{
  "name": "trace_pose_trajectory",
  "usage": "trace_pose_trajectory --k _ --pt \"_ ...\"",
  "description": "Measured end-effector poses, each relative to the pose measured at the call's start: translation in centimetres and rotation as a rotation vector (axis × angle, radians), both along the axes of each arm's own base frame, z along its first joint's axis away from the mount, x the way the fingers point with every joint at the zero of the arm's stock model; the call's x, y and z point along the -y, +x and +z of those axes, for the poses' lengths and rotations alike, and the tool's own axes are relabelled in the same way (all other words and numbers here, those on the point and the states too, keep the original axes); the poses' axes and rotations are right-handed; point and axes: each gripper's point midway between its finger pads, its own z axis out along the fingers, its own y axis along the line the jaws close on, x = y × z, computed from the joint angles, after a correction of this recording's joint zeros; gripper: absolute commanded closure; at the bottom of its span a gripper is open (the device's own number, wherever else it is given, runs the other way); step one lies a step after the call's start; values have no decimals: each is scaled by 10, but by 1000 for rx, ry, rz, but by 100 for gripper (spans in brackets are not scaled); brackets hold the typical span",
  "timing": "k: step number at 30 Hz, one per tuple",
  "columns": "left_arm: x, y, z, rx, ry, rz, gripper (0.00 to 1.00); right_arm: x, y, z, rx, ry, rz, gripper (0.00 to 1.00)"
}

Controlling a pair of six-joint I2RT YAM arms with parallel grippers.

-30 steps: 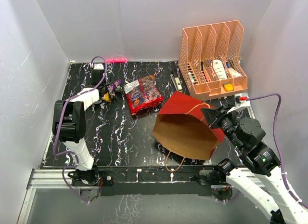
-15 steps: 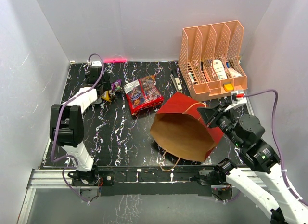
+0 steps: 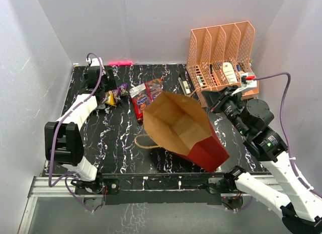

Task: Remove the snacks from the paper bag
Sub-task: Place the paper bag at the center of the board.

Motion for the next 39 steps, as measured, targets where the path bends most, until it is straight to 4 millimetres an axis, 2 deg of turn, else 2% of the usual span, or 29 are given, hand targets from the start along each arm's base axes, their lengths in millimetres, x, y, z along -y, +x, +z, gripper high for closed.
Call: trace_pose_trajectory --k 4,10,14,17,22,27,36,39 --pt "8 -2 9 19 -13 -28 15 27 10 -6 7 13 -160 92" --pt "23 -8 34 72 -33 -76 12 78 19 -54 -57 -56 -441 92" --pt "32 -11 45 94 -33 -99 10 109 14 -86 -90 -149 -579 92" --pt "37 -14 52 110 -22 -116 9 128 6 -99 -96 -207 -654 92" --pt "51 -20 61 129 12 -149 8 160 -9 -96 -64 -240 -780 92" --pt "63 -25 62 132 15 -178 7 181 -19 -98 -66 -268 -875 92" --pt "73 -30 64 143 -3 -201 6 190 -32 -94 -46 -243 -885 88" --pt "76 -30 64 142 -5 -205 2 188 -31 -96 -51 -251 -870 82"
